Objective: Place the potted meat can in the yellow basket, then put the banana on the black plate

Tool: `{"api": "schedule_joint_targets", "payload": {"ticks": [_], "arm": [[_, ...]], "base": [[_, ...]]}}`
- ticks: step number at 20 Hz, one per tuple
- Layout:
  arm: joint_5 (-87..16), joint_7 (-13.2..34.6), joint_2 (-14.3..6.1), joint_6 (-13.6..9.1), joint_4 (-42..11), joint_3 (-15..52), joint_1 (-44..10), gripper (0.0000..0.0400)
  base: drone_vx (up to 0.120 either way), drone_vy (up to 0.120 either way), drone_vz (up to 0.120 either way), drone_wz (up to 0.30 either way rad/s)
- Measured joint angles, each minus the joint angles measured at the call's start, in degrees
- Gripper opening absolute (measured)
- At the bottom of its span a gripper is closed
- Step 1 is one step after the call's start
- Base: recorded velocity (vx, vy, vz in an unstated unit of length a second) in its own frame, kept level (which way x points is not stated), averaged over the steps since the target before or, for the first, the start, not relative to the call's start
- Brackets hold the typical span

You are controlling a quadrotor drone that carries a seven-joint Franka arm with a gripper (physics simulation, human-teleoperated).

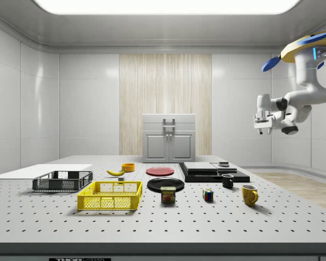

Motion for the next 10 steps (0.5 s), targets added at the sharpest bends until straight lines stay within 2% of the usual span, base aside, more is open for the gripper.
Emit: {"api": "schedule_joint_targets", "payload": {"ticks": [10], "arm": [[1.2, 1.8, -3.3, 2.0, 0.1, 1.5, -2.2, 0.04]], "base": [[0.12, 0.12, -0.12, 0.0]]}}
